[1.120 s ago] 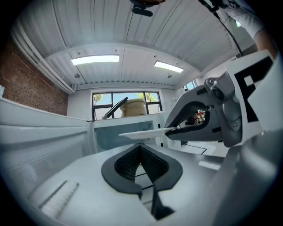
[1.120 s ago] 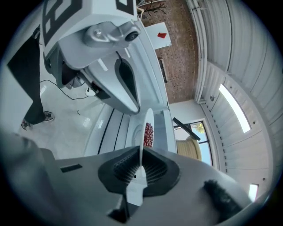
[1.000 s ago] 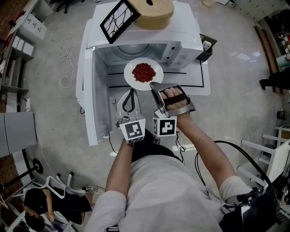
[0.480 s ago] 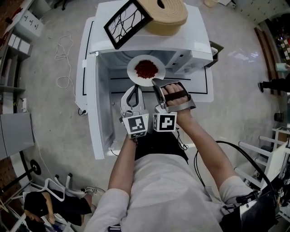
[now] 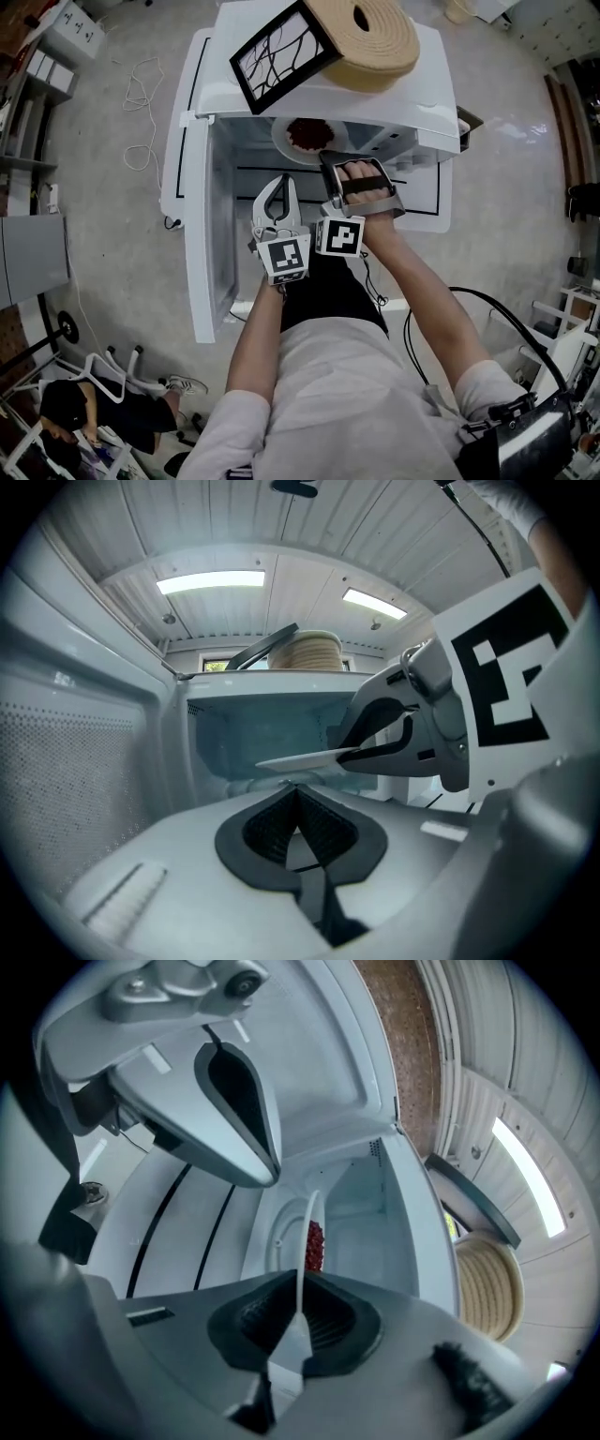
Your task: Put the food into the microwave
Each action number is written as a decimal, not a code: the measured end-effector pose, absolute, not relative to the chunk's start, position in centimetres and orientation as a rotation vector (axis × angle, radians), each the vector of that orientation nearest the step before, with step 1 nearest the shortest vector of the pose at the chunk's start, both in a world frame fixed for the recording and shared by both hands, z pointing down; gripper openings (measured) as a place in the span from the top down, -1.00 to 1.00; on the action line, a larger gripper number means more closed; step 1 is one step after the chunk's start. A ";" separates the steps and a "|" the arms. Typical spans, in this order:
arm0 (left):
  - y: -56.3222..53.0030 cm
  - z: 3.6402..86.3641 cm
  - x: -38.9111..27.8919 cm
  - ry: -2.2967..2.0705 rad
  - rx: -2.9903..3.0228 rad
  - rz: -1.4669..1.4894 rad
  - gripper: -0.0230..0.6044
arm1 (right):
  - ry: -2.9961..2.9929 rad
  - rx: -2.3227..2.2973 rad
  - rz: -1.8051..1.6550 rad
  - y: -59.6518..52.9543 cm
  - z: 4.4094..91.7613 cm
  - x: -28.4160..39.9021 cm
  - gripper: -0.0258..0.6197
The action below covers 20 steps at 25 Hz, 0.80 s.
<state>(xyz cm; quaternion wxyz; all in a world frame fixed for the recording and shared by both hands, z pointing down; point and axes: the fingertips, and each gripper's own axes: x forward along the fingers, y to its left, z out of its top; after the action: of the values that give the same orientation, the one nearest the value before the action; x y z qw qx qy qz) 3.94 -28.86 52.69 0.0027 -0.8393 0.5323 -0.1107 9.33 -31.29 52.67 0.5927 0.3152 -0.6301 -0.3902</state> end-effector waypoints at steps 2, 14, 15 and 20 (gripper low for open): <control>-29.8 53.0 3.6 1.691 -2.624 -0.354 0.91 | -1.475 0.727 -0.906 -32.3 52.9 9.1 0.85; -32.2 54.1 2.1 1.819 -2.565 -0.423 0.90 | -1.438 0.663 -0.913 -37.5 55.9 9.2 0.85; -32.4 54.1 2.0 1.827 -2.563 -0.424 0.91 | -1.432 0.665 -0.920 -37.9 55.9 9.2 0.85; -32.7 54.6 2.0 1.837 -2.558 -0.450 0.90 | -1.427 0.664 -0.907 -39.4 56.5 8.9 0.85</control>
<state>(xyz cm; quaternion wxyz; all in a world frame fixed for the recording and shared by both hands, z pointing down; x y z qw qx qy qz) 2.05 -32.67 54.62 -0.0199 -0.8038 0.5774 -0.1415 8.91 -39.39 56.55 0.6150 0.2884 -0.6195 -0.3935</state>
